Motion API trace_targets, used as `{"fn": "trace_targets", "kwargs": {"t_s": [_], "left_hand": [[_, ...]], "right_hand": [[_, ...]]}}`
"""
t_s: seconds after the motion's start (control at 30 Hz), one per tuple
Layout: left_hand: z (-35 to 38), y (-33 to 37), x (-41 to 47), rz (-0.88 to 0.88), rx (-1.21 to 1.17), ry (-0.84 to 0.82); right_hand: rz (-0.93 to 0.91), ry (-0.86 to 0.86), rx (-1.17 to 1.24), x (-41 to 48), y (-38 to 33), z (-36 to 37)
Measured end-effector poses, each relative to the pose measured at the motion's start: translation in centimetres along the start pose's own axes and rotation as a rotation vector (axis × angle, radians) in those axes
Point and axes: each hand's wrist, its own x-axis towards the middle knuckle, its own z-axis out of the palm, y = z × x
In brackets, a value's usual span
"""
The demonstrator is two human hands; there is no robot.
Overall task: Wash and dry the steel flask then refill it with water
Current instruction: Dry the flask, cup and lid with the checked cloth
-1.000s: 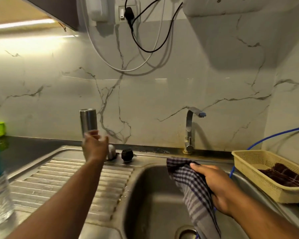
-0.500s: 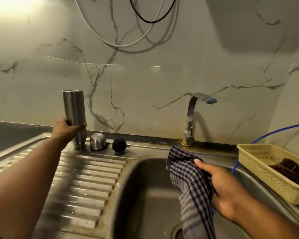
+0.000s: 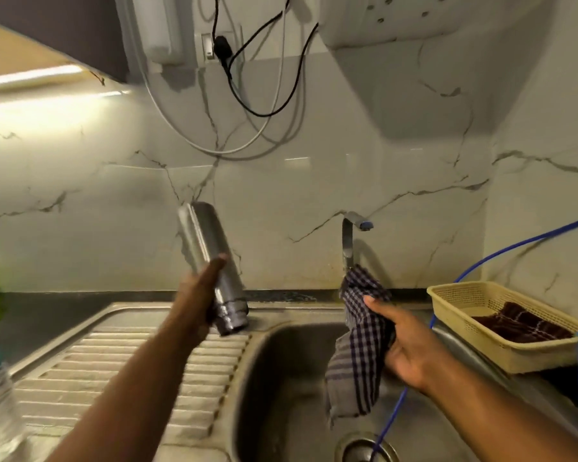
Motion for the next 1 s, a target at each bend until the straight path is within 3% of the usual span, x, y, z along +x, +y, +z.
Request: {"fn": "trace_targets", "kwargs": {"t_s": [0.13, 0.2, 0.3, 0.4, 0.57, 0.7, 0.77, 0.93, 1.0], "left_hand": [[4.8, -3.1, -4.3, -0.359, -0.290, -0.266], [6.5, -4.4, -5.8, -0.456, -0.372, -0.315], [7.6, -5.0, -6.9, -0.479, -0.327, -0.383], [7.5, -5.3, -7.5, -0.521, -0.271, -0.453], [7.0, -6.0, -6.7, -0.505, -0.357, -0.518], [5.8, -5.8, -5.9, -0.601, -0.492, -0.550], [5.6, -5.7, -5.9, -0.596, -0.434, -0.546], [7.4, -5.6, -6.7, -0.471, -0.209, -0.506], [7.6, -5.8, -6.8, -0.445, -0.159, -0.495]], "right_hand": [[-0.186, 0.027, 0.036, -0.9, -2.4, -0.5], [-0.295, 0.035, -0.007, -1.4, -3.3, -0.5], [-0.541, 0.083, -0.217, -1.8, -3.7, -0.2], [-0.798, 0.073, -0.618, -2.6, -3.0, 0.3], [-1.013, -0.446, -1.331, -4.2, 0.9, 1.8], [-1.234, -0.745, -1.551, -4.7, 2.6, 2.7], [-1.257, -0.788, -1.591, -4.3, 2.6, 2.4], [-1.076, -0.441, -1.384, -1.8, 0.8, 0.9], [-1.048, -0.445, -1.356, -1.9, 1.1, 0.7]]}}
